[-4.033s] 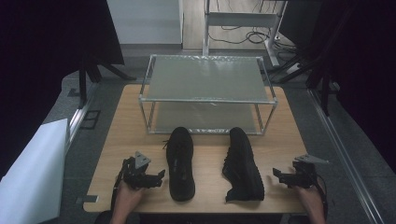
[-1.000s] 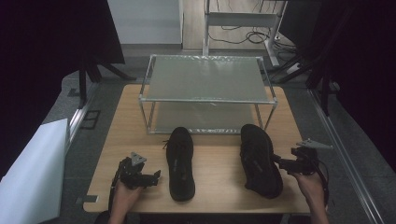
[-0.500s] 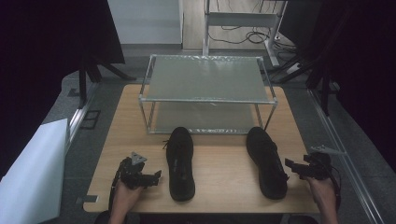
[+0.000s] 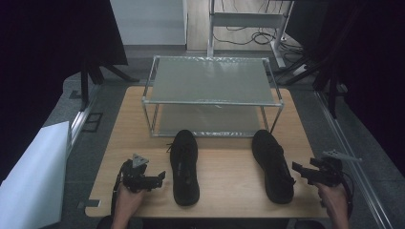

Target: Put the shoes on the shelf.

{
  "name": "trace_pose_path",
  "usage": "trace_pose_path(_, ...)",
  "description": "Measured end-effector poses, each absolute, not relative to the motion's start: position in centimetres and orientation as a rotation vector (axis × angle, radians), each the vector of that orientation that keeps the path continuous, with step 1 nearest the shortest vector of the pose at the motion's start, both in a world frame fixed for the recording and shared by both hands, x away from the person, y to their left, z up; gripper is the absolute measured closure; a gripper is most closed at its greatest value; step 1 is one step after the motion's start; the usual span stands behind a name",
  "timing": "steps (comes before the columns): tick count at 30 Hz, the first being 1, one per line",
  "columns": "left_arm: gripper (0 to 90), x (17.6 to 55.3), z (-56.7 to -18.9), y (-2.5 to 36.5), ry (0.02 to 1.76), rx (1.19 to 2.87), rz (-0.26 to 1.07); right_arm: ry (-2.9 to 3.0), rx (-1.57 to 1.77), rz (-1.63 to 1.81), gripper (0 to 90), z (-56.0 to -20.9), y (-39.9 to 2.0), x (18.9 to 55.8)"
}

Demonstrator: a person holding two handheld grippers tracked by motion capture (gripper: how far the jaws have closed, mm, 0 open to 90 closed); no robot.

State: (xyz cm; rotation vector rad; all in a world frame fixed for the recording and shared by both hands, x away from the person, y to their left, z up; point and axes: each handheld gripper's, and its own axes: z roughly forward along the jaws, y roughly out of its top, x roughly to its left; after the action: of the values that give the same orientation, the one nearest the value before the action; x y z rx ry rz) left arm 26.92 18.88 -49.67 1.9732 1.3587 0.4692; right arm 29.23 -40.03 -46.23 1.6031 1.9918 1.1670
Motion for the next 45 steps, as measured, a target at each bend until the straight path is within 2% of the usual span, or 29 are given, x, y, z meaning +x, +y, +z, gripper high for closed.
trace_pose_path(8, 1.7, 26.9, -47.5, 17.7, 1.291, 1.918, 0.462, 2.024, 1.568, 1.223, 8.2, -45.4, -39.4, 28.8)
trace_pose_path(18, 3.1, 27.5, -46.0, 14.9, 1.221, 1.935, 0.424, 2.074, 1.53, 1.231, 8.7, -45.2, -38.2, 29.3)
trace_pose_path(26, 3.0, 28.0, -46.3, 12.9, 1.201, 1.975, 0.392, 2.137, 1.483, 1.2, 10.0, -45.6, -36.5, 30.1)
trace_pose_path(39, 2.9, 29.4, -48.3, 11.3, 1.269, 2.016, 0.407, 2.191, 1.476, 1.125, 13.4, -48.0, -34.3, 32.2)
trace_pose_path(43, 2.4, 30.1, -48.7, 10.9, 1.285, 2.028, 0.422, 2.193, 1.475, 1.118, 20.5, -48.5, -34.1, 32.5)
trace_pose_path(45, 4.9, 30.3, -49.0, 10.7, 1.303, 2.017, 0.417, 2.177, 1.464, 1.101, 27.1, -48.6, -34.0, 32.4)
